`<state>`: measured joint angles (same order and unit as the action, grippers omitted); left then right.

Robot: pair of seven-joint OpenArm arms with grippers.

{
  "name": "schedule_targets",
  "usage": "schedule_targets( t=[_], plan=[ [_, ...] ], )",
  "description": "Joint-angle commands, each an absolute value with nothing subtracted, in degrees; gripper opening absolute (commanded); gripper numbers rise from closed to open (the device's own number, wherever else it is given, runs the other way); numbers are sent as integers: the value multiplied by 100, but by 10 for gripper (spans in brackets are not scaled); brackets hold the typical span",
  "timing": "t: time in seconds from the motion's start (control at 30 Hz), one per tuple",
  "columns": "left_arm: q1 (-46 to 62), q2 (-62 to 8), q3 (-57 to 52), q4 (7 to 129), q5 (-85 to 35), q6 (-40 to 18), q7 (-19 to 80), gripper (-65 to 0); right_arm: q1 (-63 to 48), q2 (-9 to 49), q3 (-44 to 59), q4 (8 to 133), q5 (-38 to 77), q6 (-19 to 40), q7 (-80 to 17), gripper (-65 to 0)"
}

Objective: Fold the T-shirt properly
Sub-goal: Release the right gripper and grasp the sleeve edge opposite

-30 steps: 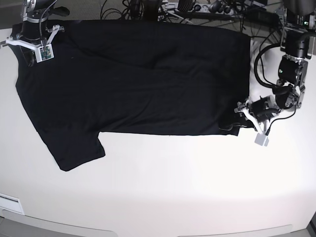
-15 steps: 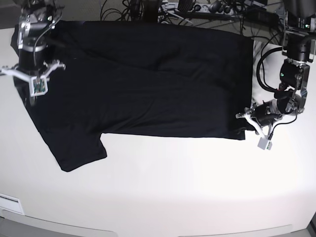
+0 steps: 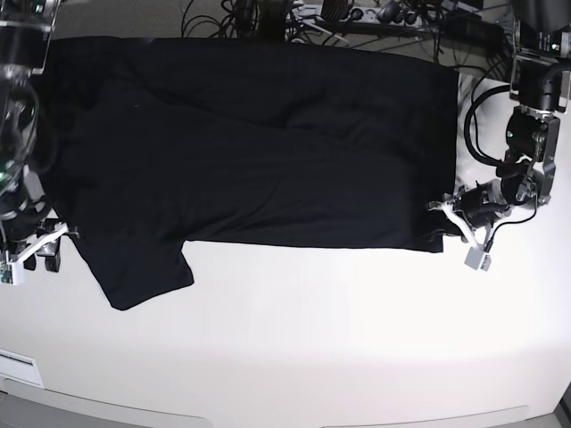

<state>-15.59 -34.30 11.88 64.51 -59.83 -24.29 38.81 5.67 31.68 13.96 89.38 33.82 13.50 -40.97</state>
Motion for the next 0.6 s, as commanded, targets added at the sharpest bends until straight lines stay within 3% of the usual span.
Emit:
schedule_targets(
  t=[0.0, 0.33, 0.57],
  plan=[
    [-1573, -3538, 1179, 6451, -5677, -2292, 4132, -650, 921, 3317, 1492, 8694, 3691, 1555, -4130, -343],
    [-1573, -3538, 1179, 6451, -5677, -2292, 4143, -650, 2681, 3319, 1542, 5231, 5135, 2670, -4890, -343],
    [-1573, -3535, 1179, 6451, -5682, -2294, 4139, -650, 3017, 3319, 1542, 4119, 5247, 2961, -4794, -343]
  ],
)
